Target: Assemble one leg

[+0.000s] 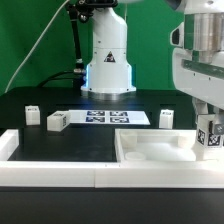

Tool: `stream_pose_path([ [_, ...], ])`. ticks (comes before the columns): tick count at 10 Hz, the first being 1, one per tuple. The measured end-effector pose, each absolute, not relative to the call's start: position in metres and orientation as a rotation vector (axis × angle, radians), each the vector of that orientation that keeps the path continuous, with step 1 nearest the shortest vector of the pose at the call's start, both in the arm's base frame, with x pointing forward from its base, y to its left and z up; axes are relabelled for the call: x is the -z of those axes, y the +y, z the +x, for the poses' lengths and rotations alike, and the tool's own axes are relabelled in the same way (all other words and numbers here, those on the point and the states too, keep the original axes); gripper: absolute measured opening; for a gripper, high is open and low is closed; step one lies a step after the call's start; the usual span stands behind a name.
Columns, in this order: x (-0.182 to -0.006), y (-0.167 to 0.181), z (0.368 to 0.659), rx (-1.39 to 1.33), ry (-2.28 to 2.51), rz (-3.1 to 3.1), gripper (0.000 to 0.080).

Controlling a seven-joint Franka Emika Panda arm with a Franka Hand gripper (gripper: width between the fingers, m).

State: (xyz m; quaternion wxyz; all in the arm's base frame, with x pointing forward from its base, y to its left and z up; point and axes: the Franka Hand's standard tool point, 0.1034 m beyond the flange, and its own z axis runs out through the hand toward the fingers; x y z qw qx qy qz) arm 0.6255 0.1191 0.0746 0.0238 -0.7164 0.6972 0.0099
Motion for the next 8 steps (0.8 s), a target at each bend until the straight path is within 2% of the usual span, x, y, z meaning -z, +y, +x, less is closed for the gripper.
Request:
stream_pose_path([
  [3,-0.0748,0.1188,0.6259,-0.054,2.25,-2.108,0.0291],
  [4,-0.0748,0.119,0.6259,-0.053,2.222,-2.137,0.0361],
  [5,-0.0748,0.1191,0.6258,-0.051,2.182,-2.177,0.0542],
  [6,-0.075,0.1192,0.626,-0.05,2.147,-2.21,0.0616],
  [8,-0.0767,0.1218,0.6257,-0.05,1.927,-2.415,0.0643],
])
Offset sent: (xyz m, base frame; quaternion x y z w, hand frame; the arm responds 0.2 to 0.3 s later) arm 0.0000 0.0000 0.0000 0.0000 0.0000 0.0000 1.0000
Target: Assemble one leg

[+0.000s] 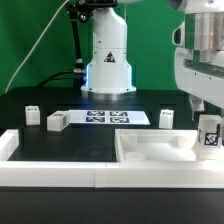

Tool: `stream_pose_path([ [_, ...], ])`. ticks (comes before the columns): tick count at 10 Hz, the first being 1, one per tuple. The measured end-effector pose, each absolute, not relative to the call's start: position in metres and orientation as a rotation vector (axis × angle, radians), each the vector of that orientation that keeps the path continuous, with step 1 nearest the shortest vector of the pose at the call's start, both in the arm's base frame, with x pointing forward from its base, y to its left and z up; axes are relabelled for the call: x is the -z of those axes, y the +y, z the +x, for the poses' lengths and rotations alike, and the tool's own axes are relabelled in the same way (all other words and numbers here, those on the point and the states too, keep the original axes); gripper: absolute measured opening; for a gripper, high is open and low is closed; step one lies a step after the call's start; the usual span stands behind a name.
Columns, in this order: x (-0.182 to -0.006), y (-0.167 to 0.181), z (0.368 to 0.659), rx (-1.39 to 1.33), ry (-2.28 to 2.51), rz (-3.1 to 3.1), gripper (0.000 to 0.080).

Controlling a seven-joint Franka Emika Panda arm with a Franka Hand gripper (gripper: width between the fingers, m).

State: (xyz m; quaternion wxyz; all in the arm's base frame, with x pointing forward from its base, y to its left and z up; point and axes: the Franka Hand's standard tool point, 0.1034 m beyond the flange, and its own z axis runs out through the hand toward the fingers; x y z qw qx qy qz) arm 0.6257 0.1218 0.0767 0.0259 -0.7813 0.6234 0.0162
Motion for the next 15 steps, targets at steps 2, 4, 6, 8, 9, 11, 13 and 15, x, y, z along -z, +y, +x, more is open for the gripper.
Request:
stream_pose_path([
  [2,-0.076,0.126,0.625,-0.035,1.616,-2.638,0.0648],
  [4,-0.076,0.127,0.624,-0.007,1.24,-2.861,0.0649],
  [6,-0.077,0.13,0.624,0.006,0.908,-2.994,0.0649],
  [8,-0.077,0.128,0.625,0.013,0.643,-3.065,0.0649],
  [9,-0.077,0.122,0.626,0.02,0.429,-3.105,0.0649],
  [11,-0.076,0.117,0.627,0.018,0.267,-3.126,0.0649],
  [13,-0.076,0.118,0.626,0.01,0.181,-3.136,0.0649],
  [15,-0.076,0.117,0.626,0.012,0.145,-3.138,0.0623],
])
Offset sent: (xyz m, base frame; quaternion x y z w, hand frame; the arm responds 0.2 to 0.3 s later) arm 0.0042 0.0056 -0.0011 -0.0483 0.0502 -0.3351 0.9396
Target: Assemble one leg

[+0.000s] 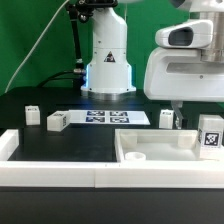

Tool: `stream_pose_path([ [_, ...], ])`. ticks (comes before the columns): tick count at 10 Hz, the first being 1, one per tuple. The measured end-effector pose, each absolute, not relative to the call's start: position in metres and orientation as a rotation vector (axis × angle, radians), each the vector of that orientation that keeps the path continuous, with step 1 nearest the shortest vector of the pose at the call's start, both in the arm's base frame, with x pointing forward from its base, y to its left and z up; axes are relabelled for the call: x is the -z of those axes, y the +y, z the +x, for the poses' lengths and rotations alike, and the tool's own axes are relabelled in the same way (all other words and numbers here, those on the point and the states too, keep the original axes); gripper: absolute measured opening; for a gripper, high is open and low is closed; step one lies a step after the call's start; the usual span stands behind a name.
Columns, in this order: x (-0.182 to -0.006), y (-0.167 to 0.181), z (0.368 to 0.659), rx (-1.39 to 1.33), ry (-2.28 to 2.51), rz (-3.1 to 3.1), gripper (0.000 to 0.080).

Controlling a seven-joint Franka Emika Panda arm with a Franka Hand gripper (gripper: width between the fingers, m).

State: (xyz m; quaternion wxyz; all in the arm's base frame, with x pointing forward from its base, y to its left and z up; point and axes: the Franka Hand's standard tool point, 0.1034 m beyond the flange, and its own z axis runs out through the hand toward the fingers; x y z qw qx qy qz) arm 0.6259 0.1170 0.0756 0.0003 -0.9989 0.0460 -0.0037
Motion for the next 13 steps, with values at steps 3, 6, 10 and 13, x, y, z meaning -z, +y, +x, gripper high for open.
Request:
stream_pose_path([
  [3,-0.0756,0.1171,0.6258,0.012,0.199,-3.134,0.0291],
  [6,-0.0755,0.1173,0.6257,0.01,0.324,-3.121,0.0291],
  [10,-0.0738,0.1173,0.6244,-0.006,0.906,-2.977,0.0291],
  [13,-0.0732,0.1185,0.6252,-0.001,1.384,-2.768,0.0292],
])
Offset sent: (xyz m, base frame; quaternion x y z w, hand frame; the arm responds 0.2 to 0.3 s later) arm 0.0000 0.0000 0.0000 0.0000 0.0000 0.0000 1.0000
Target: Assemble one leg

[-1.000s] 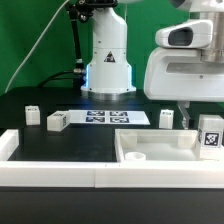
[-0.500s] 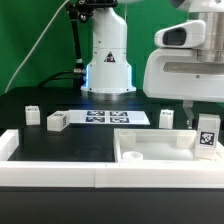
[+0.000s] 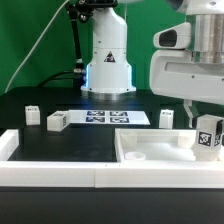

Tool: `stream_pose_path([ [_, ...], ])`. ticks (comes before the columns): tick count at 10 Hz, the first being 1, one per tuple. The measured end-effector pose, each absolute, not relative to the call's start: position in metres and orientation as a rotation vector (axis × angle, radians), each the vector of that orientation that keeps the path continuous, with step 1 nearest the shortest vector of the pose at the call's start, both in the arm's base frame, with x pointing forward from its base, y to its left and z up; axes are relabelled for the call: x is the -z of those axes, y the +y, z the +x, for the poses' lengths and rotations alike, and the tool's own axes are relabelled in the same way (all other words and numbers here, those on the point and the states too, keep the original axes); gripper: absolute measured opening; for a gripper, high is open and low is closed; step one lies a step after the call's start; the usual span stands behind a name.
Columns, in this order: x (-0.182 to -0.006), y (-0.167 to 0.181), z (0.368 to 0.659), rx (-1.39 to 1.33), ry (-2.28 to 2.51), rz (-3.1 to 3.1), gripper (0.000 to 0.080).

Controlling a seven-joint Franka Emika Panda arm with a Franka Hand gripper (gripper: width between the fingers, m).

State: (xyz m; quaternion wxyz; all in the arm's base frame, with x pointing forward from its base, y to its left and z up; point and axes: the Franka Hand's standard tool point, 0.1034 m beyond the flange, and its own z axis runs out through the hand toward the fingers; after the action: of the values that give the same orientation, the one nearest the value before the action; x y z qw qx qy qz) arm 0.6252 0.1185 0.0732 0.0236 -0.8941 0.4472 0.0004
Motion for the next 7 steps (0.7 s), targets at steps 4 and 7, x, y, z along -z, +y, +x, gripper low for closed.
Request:
stream_pose_path([
  [4,-0.0728,0.1167,0.6246,0.021,1.93,-2.391,0.0292],
  [7,-0.0728,0.1151,0.6247,-0.008,2.116,-2.211,0.0292],
])
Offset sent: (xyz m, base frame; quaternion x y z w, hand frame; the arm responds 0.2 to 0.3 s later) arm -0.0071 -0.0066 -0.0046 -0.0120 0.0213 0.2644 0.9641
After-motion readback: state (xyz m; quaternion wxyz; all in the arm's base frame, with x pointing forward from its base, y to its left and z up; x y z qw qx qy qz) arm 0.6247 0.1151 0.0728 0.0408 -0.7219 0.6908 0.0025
